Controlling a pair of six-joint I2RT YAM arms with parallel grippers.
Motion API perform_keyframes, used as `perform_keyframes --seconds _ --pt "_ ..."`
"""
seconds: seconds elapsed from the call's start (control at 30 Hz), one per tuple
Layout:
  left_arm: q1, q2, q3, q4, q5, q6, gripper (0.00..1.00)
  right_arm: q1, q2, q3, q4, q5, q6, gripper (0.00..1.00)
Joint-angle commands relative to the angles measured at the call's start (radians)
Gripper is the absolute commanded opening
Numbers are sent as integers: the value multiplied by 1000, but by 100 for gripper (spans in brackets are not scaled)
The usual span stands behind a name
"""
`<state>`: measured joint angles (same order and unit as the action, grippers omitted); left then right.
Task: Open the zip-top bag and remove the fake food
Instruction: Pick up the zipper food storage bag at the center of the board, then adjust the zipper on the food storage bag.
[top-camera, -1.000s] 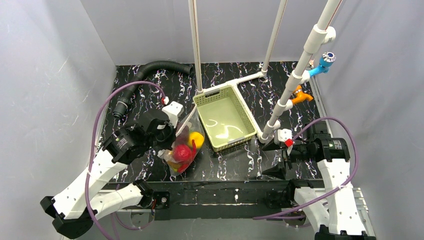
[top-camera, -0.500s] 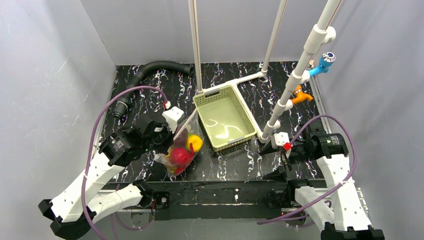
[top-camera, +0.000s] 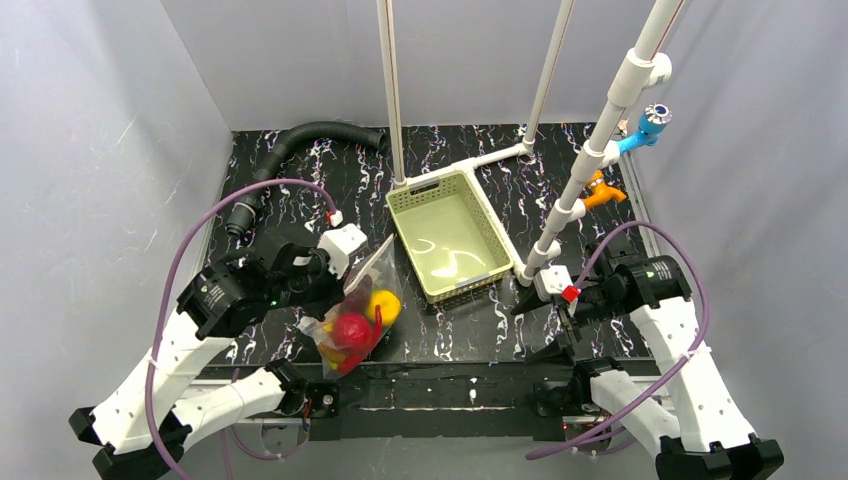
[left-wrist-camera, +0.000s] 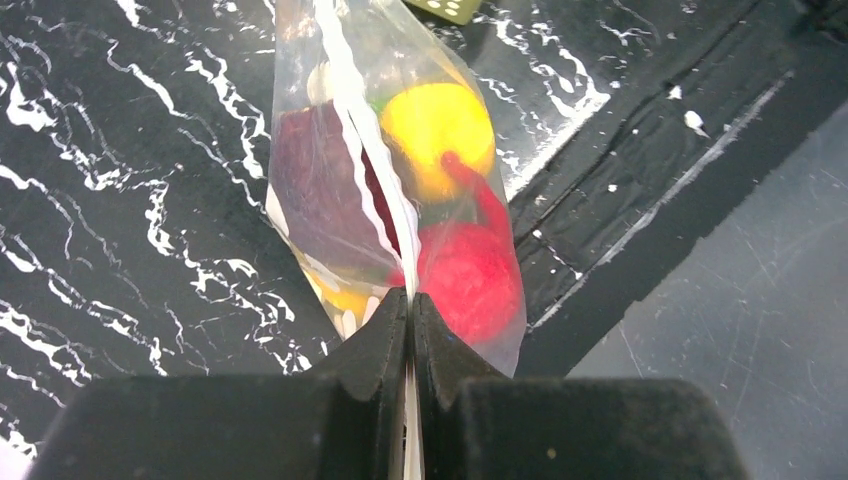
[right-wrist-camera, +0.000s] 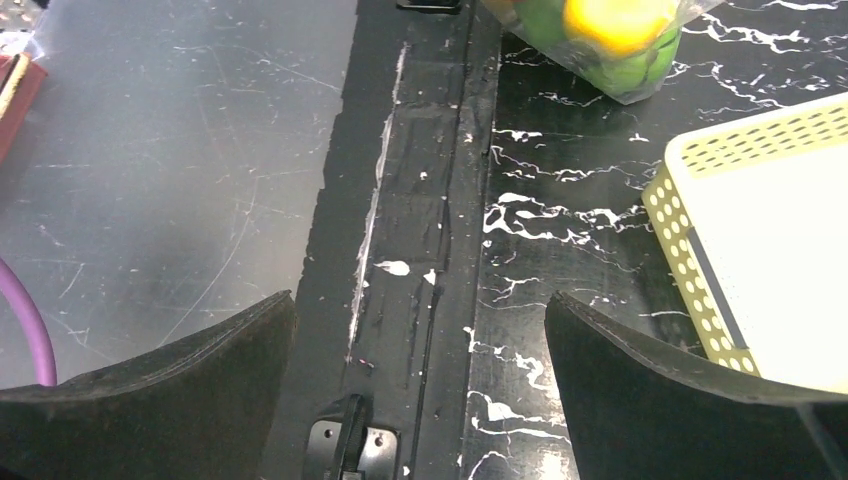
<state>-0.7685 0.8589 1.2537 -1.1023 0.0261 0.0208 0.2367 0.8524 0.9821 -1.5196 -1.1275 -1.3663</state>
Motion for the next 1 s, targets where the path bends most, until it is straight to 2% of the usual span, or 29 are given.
perform_keyframes --seconds 0.0,0.37,0.97 --pt "5 -35 62 -28 132 53 0 41 9 36 15 -8 32 100" --pt "5 -27 62 -21 285 65 0 70 21 111 0 91 60 99" --pt "5 10 72 58 471 52 0 66 -4 199 -41 11 110 100"
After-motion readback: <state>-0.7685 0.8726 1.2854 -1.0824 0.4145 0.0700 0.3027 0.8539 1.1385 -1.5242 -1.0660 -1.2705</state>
